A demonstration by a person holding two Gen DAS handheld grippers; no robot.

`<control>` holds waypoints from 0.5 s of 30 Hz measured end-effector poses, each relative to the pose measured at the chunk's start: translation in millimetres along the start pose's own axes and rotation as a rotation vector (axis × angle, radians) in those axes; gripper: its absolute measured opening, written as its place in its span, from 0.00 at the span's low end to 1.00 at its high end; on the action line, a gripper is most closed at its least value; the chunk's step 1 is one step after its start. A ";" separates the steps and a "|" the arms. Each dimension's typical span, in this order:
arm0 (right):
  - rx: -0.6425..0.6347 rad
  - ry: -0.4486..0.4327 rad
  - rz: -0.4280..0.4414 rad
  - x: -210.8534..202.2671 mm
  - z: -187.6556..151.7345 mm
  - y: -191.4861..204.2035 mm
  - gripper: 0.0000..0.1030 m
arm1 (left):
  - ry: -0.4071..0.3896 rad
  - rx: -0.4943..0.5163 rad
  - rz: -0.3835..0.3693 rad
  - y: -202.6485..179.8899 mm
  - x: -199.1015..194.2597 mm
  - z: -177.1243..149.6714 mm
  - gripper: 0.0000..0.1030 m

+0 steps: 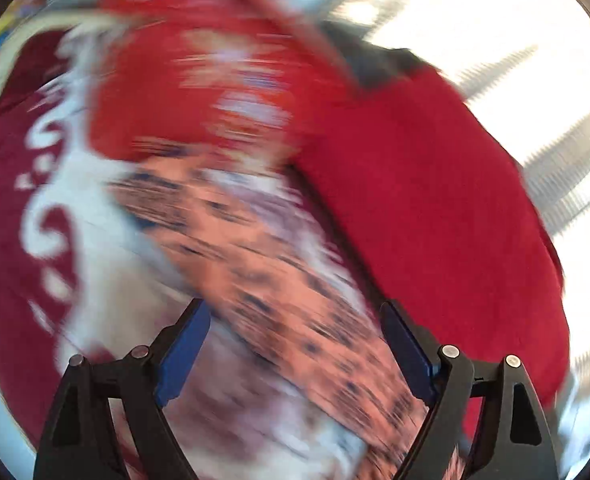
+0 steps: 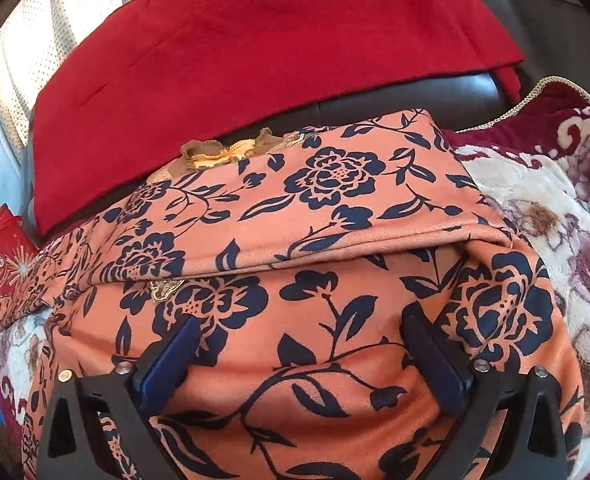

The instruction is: Fold small clothes

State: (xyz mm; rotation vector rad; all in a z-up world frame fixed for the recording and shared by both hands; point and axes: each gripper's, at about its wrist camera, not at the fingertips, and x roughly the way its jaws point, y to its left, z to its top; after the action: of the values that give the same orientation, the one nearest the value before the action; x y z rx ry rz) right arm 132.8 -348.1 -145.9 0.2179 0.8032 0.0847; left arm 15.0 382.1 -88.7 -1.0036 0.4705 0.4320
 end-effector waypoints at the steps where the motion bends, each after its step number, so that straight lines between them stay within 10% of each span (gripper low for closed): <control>1: -0.001 0.000 -0.001 0.1 -0.6 1.0 1.00 | 0.004 -0.027 0.019 14.7 5.4 9.2 0.84; 9: -0.012 0.005 -0.013 0.8 -1.2 4.9 1.00 | 0.018 -0.146 0.051 63.4 38.9 33.8 0.83; 11: -0.013 0.006 -0.012 1.0 -0.9 4.6 1.00 | 0.014 -0.141 0.084 62.0 44.3 37.2 0.70; 15: -0.013 0.006 -0.012 0.7 -1.2 4.8 1.00 | 0.056 -0.123 0.230 70.7 65.3 50.1 0.07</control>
State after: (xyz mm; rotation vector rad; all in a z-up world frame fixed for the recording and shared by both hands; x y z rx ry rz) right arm 132.4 -343.1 -146.1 0.2005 0.8092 0.0788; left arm 38.6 467.4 -151.4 -1.0872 0.6187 0.6460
